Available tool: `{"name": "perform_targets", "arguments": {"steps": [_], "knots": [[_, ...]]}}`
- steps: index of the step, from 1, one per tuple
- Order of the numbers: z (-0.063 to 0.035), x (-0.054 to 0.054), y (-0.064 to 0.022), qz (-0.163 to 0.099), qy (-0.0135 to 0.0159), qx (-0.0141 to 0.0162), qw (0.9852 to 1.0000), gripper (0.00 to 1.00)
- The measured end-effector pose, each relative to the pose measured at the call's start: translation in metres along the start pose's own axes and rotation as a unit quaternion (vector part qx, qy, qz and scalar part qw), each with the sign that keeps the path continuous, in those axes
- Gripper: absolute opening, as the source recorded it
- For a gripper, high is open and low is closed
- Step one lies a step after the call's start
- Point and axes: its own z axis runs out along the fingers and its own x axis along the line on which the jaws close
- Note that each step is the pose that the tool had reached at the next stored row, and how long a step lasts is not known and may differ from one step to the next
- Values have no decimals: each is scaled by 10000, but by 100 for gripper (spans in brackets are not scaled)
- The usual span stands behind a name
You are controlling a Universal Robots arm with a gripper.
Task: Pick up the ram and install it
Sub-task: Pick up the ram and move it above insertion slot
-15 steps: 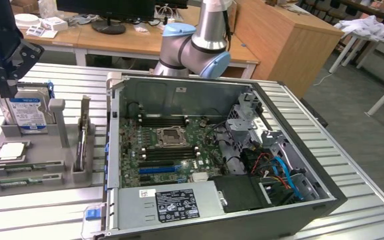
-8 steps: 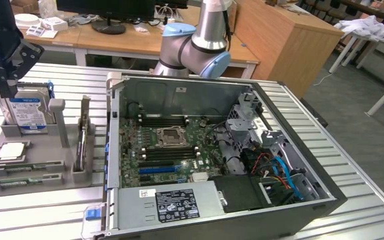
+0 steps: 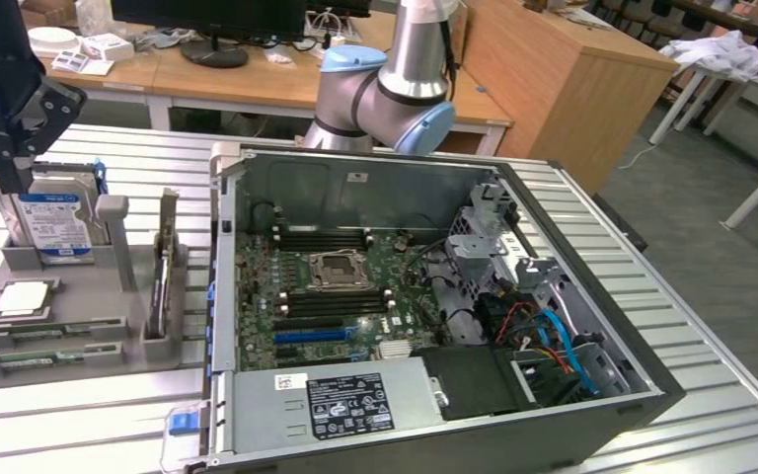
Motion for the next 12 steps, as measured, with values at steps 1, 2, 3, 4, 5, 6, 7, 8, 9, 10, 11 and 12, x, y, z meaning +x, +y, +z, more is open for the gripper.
{"name": "perform_targets", "arguments": {"steps": [1,2,3,4,5,6,7,8,9,10,11,12], "knots": [[0,0,0,-58,2,0,10000,11],[0,0,0,-113,4,0,9999,11],[0,0,0,-169,5,1,9999,11],[0,0,0,-227,6,1,9997,11],[0,0,0,-284,7,1,9996,11],[0,-1,0,-334,6,1,9994,11],[1,-1,0,-387,4,-1,9993,11],[1,-1,1,-437,4,-4,9990,11],[1,-1,1,-490,4,-6,9988,11],[0,0,0,-544,3,-9,9985,11],[0,0,0,-601,3,-13,9982,11],[0,0,0,-658,3,-18,9978,11]]}}
